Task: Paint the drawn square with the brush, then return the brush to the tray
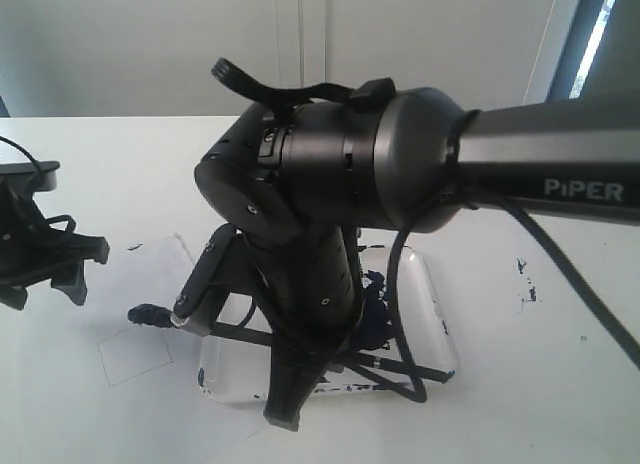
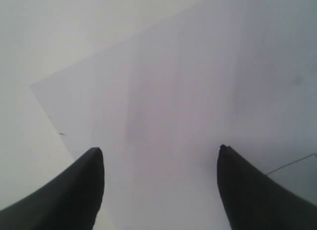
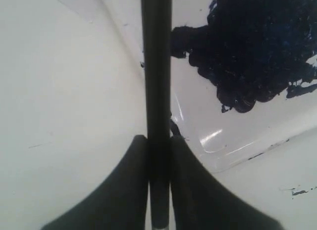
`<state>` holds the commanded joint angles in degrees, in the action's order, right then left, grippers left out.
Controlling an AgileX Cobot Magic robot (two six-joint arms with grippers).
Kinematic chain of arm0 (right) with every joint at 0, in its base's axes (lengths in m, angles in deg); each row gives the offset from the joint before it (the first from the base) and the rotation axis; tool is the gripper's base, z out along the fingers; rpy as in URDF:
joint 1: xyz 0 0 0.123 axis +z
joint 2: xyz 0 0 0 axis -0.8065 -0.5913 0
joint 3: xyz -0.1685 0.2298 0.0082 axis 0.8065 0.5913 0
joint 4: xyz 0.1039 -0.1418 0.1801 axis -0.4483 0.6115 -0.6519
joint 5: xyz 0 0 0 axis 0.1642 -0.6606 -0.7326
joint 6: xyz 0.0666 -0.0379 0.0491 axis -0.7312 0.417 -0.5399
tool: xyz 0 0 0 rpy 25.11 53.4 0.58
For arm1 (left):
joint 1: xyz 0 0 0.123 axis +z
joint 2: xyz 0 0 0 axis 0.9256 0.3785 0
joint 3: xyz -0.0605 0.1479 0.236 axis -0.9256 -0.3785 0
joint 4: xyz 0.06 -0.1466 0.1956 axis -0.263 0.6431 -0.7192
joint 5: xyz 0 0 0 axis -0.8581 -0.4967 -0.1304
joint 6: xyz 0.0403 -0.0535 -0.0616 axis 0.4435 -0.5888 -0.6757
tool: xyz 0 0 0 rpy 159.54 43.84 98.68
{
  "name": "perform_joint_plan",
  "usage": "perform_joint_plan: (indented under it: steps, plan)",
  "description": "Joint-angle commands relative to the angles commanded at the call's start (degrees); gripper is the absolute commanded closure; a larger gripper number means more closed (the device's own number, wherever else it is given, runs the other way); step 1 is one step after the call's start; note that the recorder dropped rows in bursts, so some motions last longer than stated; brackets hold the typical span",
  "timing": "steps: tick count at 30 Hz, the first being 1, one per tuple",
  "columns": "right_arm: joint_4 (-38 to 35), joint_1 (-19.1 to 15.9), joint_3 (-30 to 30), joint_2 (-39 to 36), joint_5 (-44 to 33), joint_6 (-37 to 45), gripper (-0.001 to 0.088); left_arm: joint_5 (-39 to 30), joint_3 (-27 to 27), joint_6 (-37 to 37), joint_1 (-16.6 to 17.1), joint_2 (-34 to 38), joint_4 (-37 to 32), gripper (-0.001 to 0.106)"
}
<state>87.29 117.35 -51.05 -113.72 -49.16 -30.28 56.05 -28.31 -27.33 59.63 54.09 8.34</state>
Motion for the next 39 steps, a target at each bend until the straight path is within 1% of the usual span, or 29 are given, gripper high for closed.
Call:
perform_joint_plan:
  steps: [7,13,20,31,39]
  plan:
    - [0.62,0.64,0.0,-1.41,0.0,0.12,0.0868,-2.8,0.0,-0.7,0.0,3.35,-2.84,0.038]
    - [1.69,1.46,-0.23,-2.97,0.0,0.12,0.0868,-3.55,0.0,-0.94,0.0,3.71,-3.12,0.038]
    - [1.7,1.72,-3.15,-4.04,0.0,0.24,0.0868,-3.55,0.0,-0.94,0.0,3.71,-3.12,0.038]
    - [1.68,1.72,-7.47,-9.06,0.0,0.36,0.0868,-3.55,0.0,-0.94,0.0,3.71,-3.12,0.038]
    - [1.16,1.72,-10.19,-10.97,0.0,0.36,0.0868,-3.55,0.0,-0.94,0.0,3.71,-3.02,0.038]
